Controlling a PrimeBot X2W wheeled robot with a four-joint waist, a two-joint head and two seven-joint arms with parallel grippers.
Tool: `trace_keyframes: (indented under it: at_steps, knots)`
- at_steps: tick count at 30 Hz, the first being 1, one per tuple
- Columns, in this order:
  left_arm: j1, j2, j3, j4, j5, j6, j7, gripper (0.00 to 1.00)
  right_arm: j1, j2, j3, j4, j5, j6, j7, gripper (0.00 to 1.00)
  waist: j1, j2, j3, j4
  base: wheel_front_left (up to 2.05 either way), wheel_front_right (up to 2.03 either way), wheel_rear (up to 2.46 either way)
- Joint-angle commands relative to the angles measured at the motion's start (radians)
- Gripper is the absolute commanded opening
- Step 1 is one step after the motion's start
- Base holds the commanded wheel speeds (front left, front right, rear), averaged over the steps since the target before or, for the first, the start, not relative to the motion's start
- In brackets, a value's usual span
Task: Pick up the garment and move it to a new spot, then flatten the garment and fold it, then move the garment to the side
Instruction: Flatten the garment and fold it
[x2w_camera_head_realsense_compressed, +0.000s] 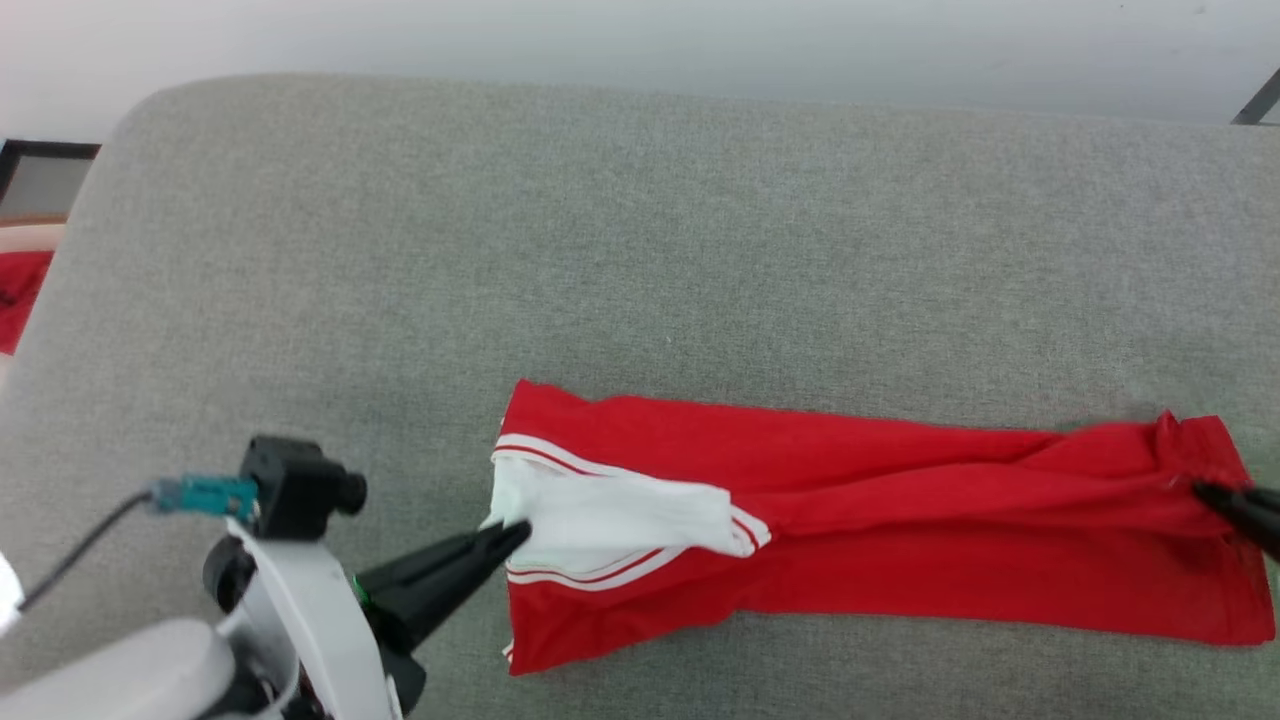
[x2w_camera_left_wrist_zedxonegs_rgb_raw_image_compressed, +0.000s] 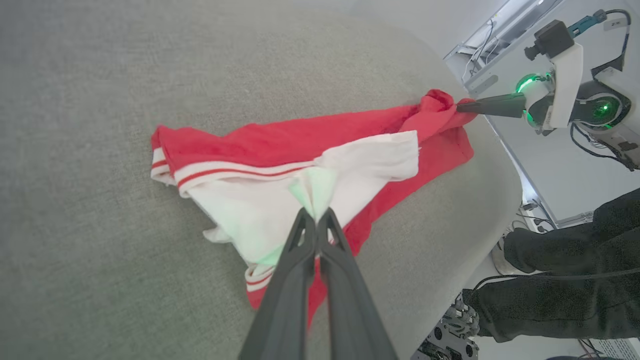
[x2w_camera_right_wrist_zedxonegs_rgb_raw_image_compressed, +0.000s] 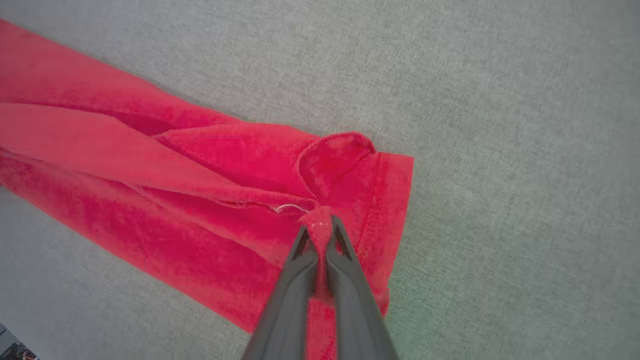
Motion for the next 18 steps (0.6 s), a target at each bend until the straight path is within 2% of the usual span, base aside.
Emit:
trace_keyframes:
  at_steps: [1,9,12,16,18]
  knots:
    - [0.021,-0.003,-0.009,0.004,0.010,0.010,-0.008,0.00,0.025,0.018,-0.020,-0.001,-0.019,-0.001,0.009,0.00,0.0000,0.0000,0.006,0.001,0.00,0.00,0.00]
    - [0.064,-0.086,-0.048,0.120,0.040,0.027,-0.038,0.00,0.061,0.126,-0.074,0.068,-0.077,-0.001,0.042,0.00,0.0000,0.0000,0.038,0.007,0.00,0.00,0.00]
    - [0.075,-0.136,-0.048,0.174,0.030,0.014,-0.067,0.00,0.051,0.160,-0.093,0.110,-0.091,-0.001,0.029,0.00,0.0000,0.0000,0.047,0.009,0.00,0.00,0.00]
    - [0.078,-0.172,-0.053,0.220,0.038,0.007,-0.082,0.01,0.049,0.185,-0.104,0.146,-0.106,-0.002,0.018,0.00,0.0000,0.0000,0.052,0.010,0.00,0.00,0.00]
    - [0.075,-0.190,-0.055,0.247,0.041,0.003,-0.090,0.05,0.041,0.197,-0.106,0.164,-0.112,-0.002,0.009,0.00,0.0000,0.0000,0.052,0.010,0.00,0.00,0.00]
